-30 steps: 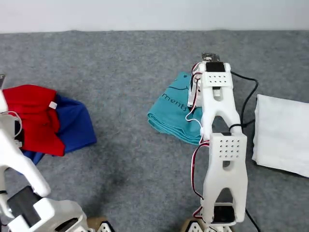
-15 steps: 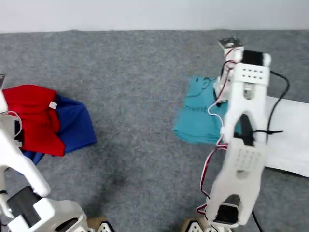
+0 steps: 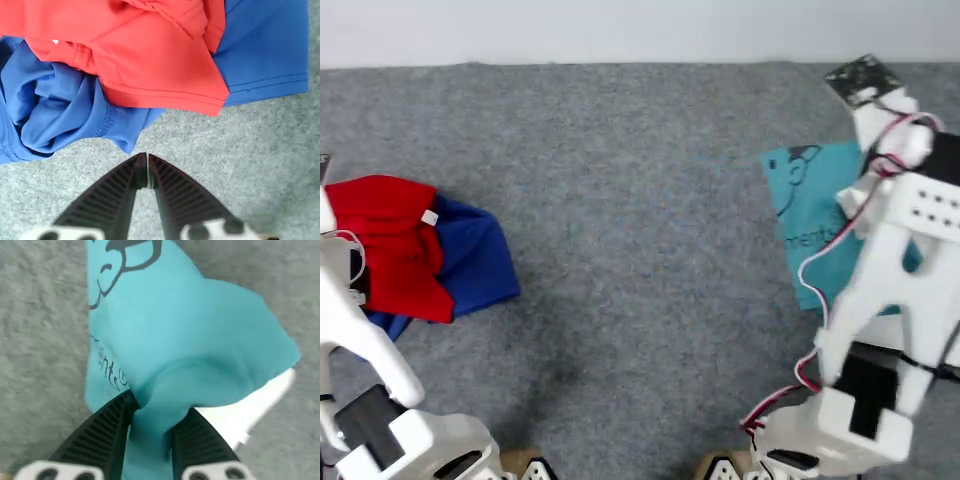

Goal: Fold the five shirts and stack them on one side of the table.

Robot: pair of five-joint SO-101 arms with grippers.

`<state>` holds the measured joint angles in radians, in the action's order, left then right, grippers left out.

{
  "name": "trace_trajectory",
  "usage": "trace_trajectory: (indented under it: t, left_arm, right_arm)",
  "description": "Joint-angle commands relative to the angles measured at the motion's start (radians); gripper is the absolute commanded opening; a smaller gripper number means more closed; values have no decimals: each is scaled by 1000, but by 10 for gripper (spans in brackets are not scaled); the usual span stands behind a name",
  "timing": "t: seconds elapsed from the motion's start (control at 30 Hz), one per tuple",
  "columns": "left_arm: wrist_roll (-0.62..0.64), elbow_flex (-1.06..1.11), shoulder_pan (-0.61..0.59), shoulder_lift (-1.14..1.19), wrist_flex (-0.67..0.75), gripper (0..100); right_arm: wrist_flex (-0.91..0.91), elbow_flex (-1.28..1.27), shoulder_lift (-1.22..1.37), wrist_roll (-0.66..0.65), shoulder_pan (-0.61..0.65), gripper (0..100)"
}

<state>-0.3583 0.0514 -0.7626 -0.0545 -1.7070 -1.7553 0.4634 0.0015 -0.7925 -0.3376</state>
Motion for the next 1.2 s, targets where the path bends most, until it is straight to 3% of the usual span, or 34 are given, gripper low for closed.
trace_trajectory:
  t: [0.0,0.2,0.53,0.73,0.87,1.17]
  left_arm:
    - [-3,-7,6,-44,5,15]
    - [-3,-7,6,-44,5,15]
    - [-3,-7,6,-44,5,15]
    - [-3,-7,6,-44,5,15]
    - [-3,-7,6,-44,5,15]
    - [-3,-5,6,-37,5,15]
  right_arm:
    - [-36,8,-56,-32,-65,10]
    - [-38,8,-2,-25,-127,10]
    - [-41,-6,-113,20,-110,10]
    - [-8,-46,7,12,-134,10]
    - [130,-43,140,-6,-196,10]
    - [496,-41,337,-204,-318,10]
